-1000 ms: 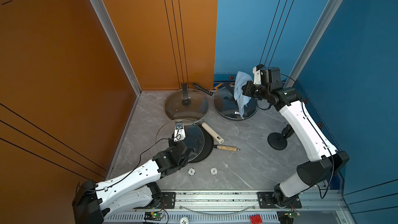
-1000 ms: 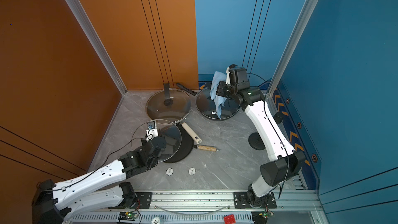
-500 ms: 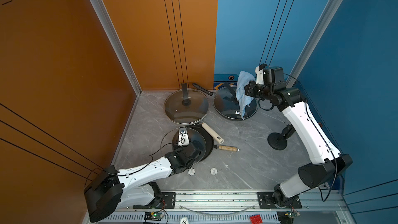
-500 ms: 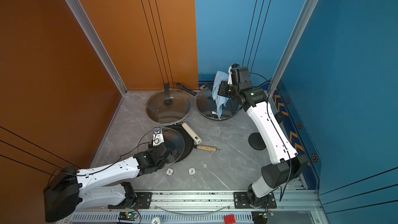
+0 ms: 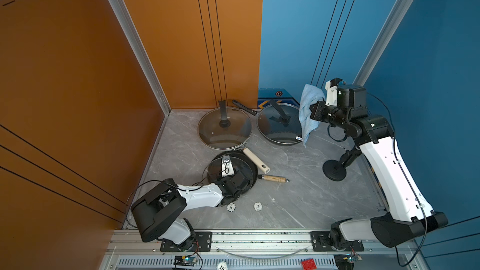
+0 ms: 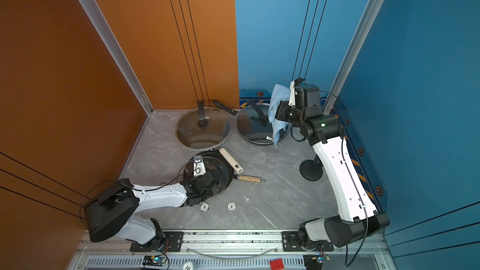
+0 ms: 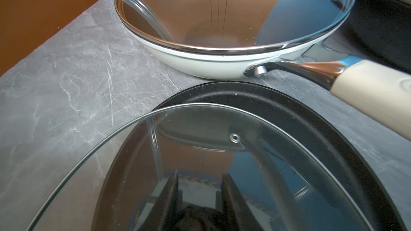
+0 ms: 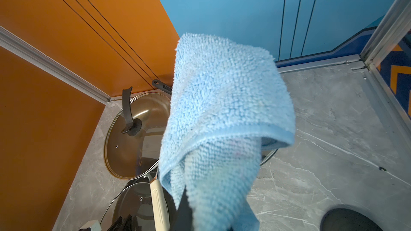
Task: Wipe the pot lid with a cloth
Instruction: Place the pot lid on the cooking pot.
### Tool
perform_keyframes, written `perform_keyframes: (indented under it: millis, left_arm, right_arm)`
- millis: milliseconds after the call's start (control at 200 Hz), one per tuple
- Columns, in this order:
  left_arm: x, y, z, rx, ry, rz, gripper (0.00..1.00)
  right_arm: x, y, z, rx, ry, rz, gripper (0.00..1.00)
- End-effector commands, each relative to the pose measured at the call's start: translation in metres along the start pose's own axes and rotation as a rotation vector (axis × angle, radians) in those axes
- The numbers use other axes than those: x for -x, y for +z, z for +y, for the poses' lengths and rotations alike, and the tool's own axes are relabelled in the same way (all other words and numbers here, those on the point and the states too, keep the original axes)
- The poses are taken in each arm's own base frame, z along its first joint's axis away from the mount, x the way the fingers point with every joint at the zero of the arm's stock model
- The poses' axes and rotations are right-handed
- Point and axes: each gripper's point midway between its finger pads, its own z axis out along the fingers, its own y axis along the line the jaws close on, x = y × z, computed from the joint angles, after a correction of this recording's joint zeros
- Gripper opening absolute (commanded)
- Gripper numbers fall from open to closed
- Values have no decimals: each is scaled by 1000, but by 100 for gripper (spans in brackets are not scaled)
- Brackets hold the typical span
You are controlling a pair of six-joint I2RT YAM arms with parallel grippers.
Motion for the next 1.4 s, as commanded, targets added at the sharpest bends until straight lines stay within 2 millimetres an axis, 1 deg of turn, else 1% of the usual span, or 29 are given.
perform_keyframes:
  millis: [0, 125, 185, 265, 410, 636, 766, 856, 921, 1076, 1196, 1391]
  left_arm:
    - [26, 4, -17, -11, -119, -66, 33]
    - [24, 12, -28, -11, -110, -56, 33]
    - [22, 16, -31, -9, -111, -50, 31]
    - [18, 24, -29, 9, -124, -40, 31]
    - [16, 32, -28, 19, -138, -35, 32]
    - [3, 39, -24, 25, -155, 1, 33]
    - [-4, 42, -31, -1, -148, 36, 37]
    - [-8, 43, -31, -11, -169, 54, 38]
    - [-10, 43, -30, -18, -195, 62, 38]
    - [-14, 42, -35, -62, -221, 80, 38]
    - [-9, 39, -35, -70, -243, 60, 36]
    - [10, 30, -31, -70, -265, -20, 35]
  right_arm:
    - [-9, -1, -8, -13, -20, 37, 2]
    - [-10, -1, -13, -20, -20, 48, 2]
    - [-11, -2, -14, -24, -21, 49, 2]
    - [-12, -3, -17, -28, -20, 51, 2]
    - [-16, 1, -21, -38, -13, 63, 2]
    - [-15, -2, -23, -50, -7, 56, 3]
    - [-16, -2, -23, -49, 4, 57, 3]
    - [-15, -2, -23, -52, 8, 54, 3]
    - [-14, -2, -24, -59, 14, 52, 3]
    - [-16, 0, -25, -65, 19, 57, 3]
    - [-17, 3, -25, -66, 24, 63, 3]
    - [-16, 4, -25, -68, 18, 69, 4]
